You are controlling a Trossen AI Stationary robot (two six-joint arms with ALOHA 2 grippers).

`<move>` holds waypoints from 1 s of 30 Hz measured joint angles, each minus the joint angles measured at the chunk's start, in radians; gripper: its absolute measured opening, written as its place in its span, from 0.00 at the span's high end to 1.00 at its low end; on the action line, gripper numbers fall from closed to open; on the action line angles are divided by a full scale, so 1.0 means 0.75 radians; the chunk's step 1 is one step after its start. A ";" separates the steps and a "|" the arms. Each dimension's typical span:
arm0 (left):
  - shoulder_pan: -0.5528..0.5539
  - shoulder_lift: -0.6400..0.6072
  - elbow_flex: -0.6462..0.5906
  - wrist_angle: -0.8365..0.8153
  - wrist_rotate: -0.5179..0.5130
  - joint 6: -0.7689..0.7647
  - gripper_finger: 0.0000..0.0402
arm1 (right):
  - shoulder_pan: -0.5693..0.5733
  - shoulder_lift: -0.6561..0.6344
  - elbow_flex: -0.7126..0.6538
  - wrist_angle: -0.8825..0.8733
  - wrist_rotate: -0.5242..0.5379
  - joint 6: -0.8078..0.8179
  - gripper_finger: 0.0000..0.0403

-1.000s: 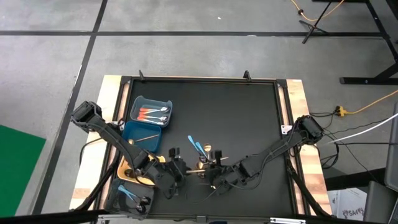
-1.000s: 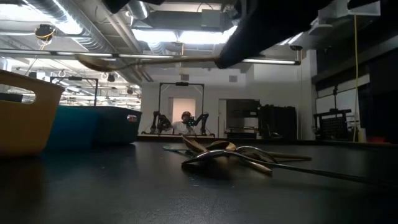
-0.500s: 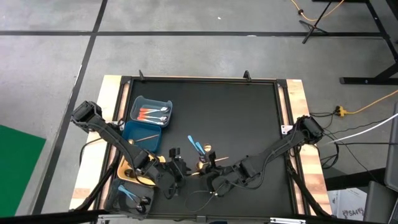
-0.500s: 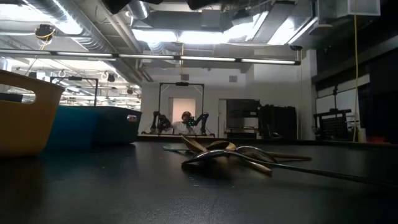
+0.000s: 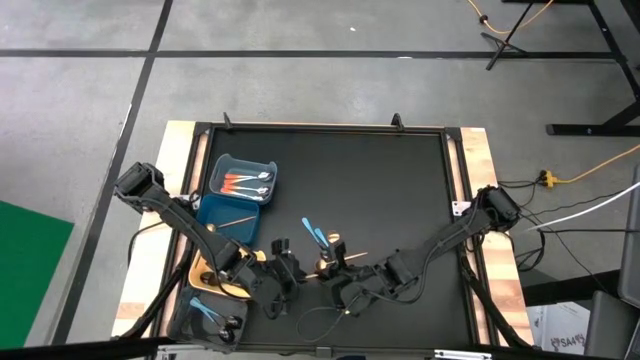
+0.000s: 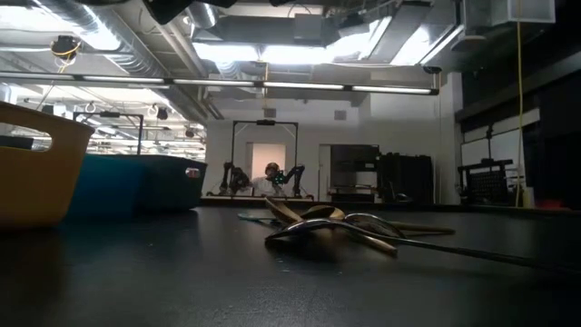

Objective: Sort silverware by color (type)
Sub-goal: Put the gold spoon into the blue bin

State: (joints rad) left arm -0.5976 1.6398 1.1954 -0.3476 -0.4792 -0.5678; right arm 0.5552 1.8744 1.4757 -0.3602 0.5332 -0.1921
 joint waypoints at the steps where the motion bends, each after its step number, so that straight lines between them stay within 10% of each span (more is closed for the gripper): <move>1: 0.000 0.000 0.000 0.001 0.000 -0.001 0.82 | 0.000 0.000 0.000 0.003 0.011 0.000 1.00; 30: 0.029 0.000 0.000 -0.009 0.008 -0.008 0.97 | 0.000 0.000 -0.001 0.021 0.022 -0.031 1.00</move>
State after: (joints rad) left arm -0.5758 1.6398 1.1954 -0.3545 -0.4733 -0.5735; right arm 0.5555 1.8748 1.4754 -0.3448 0.5498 -0.2150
